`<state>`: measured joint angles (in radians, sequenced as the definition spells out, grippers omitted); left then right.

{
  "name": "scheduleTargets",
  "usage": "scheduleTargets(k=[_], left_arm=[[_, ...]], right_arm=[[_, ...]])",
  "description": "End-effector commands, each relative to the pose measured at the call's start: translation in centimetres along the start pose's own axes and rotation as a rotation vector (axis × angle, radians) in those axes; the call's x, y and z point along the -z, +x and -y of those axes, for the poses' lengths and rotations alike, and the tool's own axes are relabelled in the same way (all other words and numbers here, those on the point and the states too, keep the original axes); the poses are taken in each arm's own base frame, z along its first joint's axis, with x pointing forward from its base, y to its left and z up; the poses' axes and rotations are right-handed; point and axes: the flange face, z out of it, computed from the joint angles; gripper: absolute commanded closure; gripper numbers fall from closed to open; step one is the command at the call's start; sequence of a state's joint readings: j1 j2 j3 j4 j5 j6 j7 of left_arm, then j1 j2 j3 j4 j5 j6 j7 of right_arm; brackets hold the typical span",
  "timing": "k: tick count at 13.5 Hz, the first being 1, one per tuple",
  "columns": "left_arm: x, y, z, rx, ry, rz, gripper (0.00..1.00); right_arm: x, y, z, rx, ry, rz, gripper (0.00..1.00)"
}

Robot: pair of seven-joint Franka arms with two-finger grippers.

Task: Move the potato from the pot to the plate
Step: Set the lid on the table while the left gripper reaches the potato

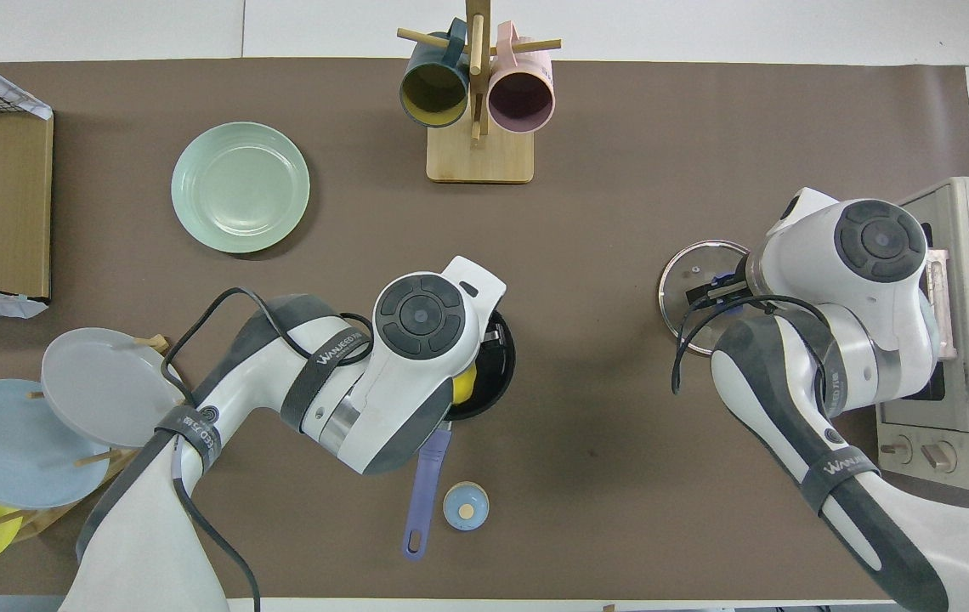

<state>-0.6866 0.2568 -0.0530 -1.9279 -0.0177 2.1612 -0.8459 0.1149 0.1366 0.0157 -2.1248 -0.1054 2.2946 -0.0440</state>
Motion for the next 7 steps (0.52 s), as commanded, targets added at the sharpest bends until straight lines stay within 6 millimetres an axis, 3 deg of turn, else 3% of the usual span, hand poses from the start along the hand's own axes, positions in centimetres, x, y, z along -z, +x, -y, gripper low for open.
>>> scheduleTargets(k=[1, 4, 7], left_arm=[[-0.2, -0.3, -0.1, 0.012, -0.002, -0.015, 0.00], [-0.9, -0.3, -0.1, 0.009, 0.006, -0.008, 0.00], [-1.6, -0.7, 0.0, -0.007, 0.023, 0.006, 0.00]], right_arm=[[3.3, 1.1, -0.4, 0.007, 0.009, -0.016, 0.00], [8.0, 2.6, -1.0, -0.001, 0.004, -0.002, 0.00], [12.3, 2.6, -1.1, -0.012, 0.004, 0.032, 0.00]])
